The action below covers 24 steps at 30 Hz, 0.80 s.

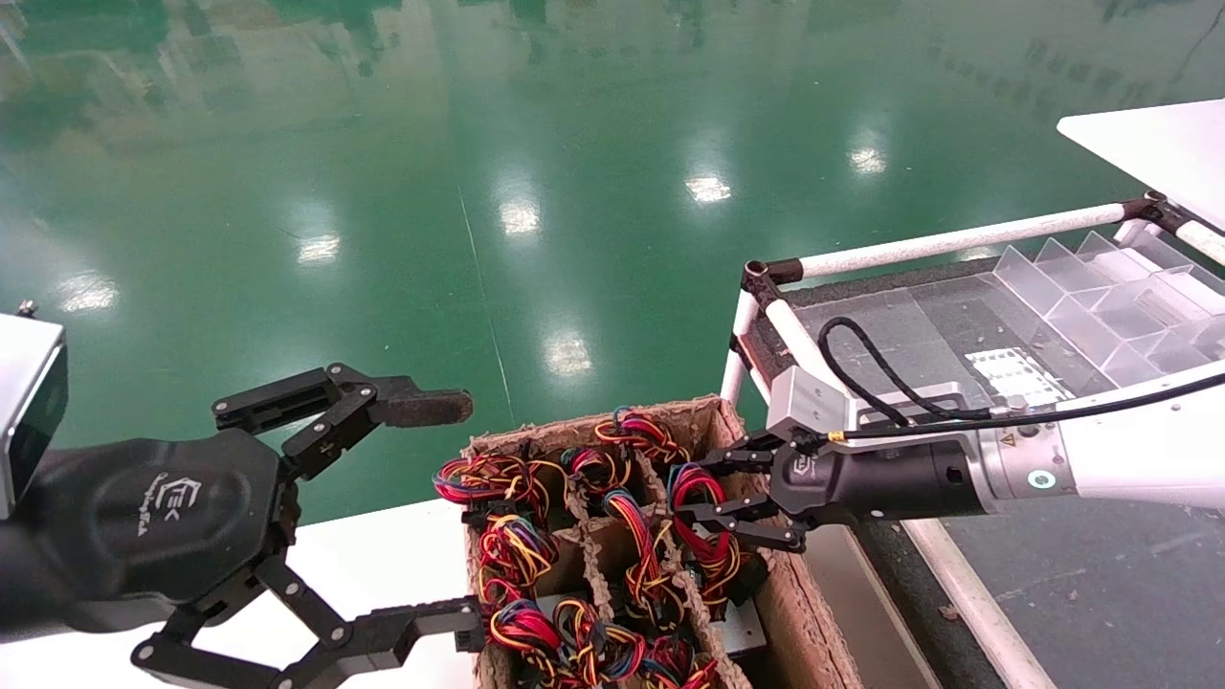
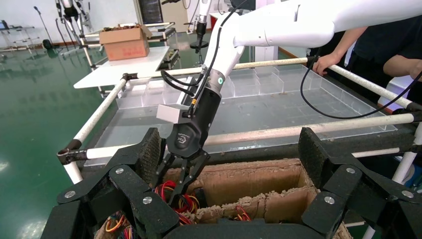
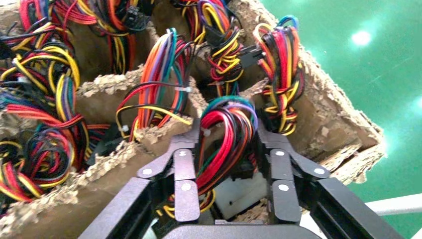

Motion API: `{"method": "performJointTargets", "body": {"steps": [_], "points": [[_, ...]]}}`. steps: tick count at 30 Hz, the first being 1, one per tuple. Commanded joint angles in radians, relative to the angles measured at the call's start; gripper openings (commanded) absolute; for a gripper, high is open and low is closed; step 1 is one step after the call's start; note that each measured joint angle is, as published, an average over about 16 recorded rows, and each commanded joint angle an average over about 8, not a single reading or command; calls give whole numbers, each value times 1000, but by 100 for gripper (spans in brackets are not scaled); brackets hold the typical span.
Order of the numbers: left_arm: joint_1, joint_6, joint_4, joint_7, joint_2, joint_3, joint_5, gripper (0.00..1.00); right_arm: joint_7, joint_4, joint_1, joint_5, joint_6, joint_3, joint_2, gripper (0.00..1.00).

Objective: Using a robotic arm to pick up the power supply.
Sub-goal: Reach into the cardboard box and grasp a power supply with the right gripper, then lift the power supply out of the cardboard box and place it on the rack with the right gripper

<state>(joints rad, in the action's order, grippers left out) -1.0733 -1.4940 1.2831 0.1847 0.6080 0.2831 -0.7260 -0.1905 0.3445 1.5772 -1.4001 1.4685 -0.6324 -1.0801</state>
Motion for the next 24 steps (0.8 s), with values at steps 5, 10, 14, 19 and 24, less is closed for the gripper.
{"method": "performJointTargets", "body": {"steps": [5, 10, 14, 19, 24], "points": [[0, 0, 0, 0, 0, 0, 0, 100, -24, -39, 10, -1, 8, -1, -6, 0], [0, 0, 0, 0, 0, 1, 1, 100, -41, -63, 16, 5, 4, 4, -9, 0], [0, 0, 0, -1, 0, 1, 1, 100, -58, -75, 13, 24, 1, 18, -5, 0], [0, 1, 0, -1, -1, 1, 1, 100, -77, -75, 6, 72, 11, 50, 13, 0], [0, 1, 0, -1, -1, 2, 1, 100, -79, -53, 6, 126, 34, 86, 43, 0]]}}
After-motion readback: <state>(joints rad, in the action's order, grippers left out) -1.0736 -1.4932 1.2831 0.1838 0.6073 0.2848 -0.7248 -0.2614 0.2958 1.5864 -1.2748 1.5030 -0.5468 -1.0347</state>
